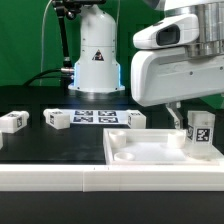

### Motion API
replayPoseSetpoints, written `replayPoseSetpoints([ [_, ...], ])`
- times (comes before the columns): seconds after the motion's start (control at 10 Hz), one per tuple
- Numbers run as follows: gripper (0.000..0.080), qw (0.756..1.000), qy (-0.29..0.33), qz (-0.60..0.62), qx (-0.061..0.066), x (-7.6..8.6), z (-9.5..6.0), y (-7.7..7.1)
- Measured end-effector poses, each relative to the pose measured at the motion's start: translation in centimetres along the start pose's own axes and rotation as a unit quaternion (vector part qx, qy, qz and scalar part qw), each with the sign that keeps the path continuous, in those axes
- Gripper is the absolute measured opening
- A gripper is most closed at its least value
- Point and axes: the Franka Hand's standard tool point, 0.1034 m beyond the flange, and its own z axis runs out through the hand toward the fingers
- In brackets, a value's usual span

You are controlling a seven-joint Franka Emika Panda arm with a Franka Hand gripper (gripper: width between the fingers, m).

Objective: Assemble one leg

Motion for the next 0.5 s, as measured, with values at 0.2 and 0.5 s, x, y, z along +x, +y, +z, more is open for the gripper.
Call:
replayPoseSetpoints([
  [0.2,0.0301,1.0,0.0,0.001,-0.001,0.03,-0.03,0.23],
  [0.5,0.0297,1.0,0.0,0.015,-0.003,0.01,-0.01,0.6],
])
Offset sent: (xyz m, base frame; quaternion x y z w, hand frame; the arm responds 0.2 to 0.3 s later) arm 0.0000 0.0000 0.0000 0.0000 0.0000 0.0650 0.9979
